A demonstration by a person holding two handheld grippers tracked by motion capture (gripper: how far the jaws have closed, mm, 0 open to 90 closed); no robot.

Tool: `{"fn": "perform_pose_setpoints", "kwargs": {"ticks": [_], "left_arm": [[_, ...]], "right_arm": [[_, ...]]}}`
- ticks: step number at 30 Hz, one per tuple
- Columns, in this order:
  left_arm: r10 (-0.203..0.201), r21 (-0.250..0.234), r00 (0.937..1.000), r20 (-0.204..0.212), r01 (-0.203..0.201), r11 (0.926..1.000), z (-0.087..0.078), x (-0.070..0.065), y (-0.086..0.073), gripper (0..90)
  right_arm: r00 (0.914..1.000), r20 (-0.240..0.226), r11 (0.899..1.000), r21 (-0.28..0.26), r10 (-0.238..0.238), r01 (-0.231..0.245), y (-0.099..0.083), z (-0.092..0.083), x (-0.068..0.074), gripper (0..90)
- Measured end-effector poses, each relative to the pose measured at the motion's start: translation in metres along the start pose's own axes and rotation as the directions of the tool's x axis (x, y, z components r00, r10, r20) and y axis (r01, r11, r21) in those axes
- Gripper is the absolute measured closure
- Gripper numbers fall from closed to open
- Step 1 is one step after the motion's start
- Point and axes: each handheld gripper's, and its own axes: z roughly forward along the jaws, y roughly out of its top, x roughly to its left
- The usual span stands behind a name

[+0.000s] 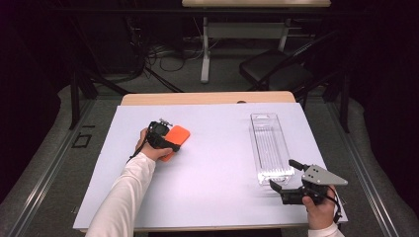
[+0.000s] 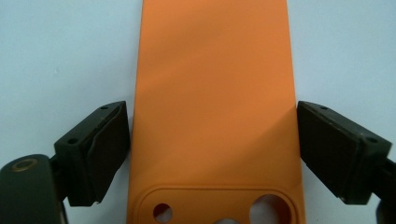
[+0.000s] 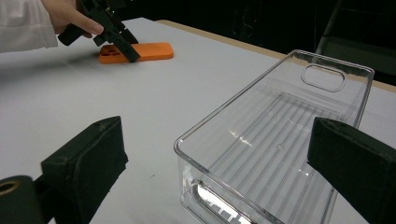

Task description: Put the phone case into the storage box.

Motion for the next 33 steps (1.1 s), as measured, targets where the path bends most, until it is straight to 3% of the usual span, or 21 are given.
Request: {"fn": "perform_pose_setpoints", "kwargs": {"ticks": [9, 14, 25, 33], "left_arm": [[0.004, -0.005, 1.0000, -0.006, -0.004, 1.0000, 0.000, -0.001, 0.000, 16.1], [0.016, -0.007, 0.9995, -0.028, -0.016, 0.9998, -0.001, -0.003, 0.001, 16.2], [0.010, -0.018, 0.9997, -0.023, -0.010, 0.9998, -0.010, -0.004, 0.002, 16.3], [0.018, -0.020, 0.9998, 0.003, -0.018, 0.9996, -0.021, -0.014, 0.003, 16.3]], "right_arm": [[1.0000, 0.000, 1.000, 0.004, 0.000, 0.000, 0.000, 0.000, 0.000, 3.8], [1.0000, -0.001, 1.000, 0.003, 0.002, -0.002, 0.000, 0.000, 0.000, 3.9], [1.0000, 0.000, 1.000, 0.004, -0.001, 0.001, 0.000, 0.000, 0.000, 3.8], [1.0000, -0.002, 1.000, 0.004, 0.000, 0.000, 0.000, 0.000, 0.000, 4.0]]}}
